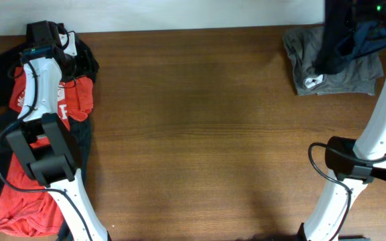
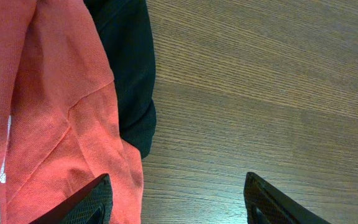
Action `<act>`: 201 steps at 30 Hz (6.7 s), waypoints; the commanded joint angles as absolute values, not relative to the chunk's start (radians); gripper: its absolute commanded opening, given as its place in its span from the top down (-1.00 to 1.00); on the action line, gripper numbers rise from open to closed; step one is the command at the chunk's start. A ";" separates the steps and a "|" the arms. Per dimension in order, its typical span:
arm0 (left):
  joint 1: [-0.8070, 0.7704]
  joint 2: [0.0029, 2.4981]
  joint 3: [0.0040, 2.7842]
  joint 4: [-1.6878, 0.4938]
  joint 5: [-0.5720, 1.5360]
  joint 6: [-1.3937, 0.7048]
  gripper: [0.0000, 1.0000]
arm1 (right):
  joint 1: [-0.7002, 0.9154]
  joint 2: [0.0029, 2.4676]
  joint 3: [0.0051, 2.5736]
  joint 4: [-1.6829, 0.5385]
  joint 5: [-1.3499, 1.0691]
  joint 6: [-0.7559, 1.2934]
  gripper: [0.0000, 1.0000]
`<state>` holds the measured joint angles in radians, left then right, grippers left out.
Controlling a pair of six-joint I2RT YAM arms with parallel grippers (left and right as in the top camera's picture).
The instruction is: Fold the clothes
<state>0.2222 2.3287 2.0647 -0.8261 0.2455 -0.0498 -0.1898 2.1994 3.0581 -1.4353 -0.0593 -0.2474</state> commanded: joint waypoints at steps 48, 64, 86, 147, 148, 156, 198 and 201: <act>0.216 2.338 2.062 -0.825 0.246 -0.057 -0.35 | -0.489 2.449 2.640 -1.045 -0.472 -0.232 0.93; 0.216 2.338 2.062 -0.830 0.246 -0.057 -0.44 | -0.567 2.540 2.646 -0.947 -0.525 -0.157 -0.98; 0.216 2.338 2.062 -0.838 0.246 -0.056 -0.55 | -0.439 2.317 2.654 -1.160 -0.349 -0.141 0.27; 0.134 2.341 2.062 -0.822 0.152 -0.052 -0.97 | -0.290 2.663 2.510 -1.134 -0.171 -0.069 0.81; 0.134 2.341 2.062 -0.823 0.152 -0.052 -0.97 | -0.290 2.662 2.465 -1.113 -0.171 -0.068 0.81; 0.134 2.341 2.062 -0.823 0.152 -0.053 -0.98 | -0.329 2.635 2.492 -1.117 -0.308 -0.006 0.52; 0.134 2.341 2.062 -0.823 0.152 -0.052 -0.98 | 0.305 2.057 3.029 -1.480 0.083 -0.072 -0.97; 0.134 2.341 2.062 -0.823 0.152 -0.052 -0.98 | 0.265 1.930 2.832 -1.308 0.072 -0.073 -0.98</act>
<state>0.1310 2.3322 2.0647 -0.8246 0.1562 -0.0502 0.2947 2.0075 2.9177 -1.3369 0.0074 -0.0563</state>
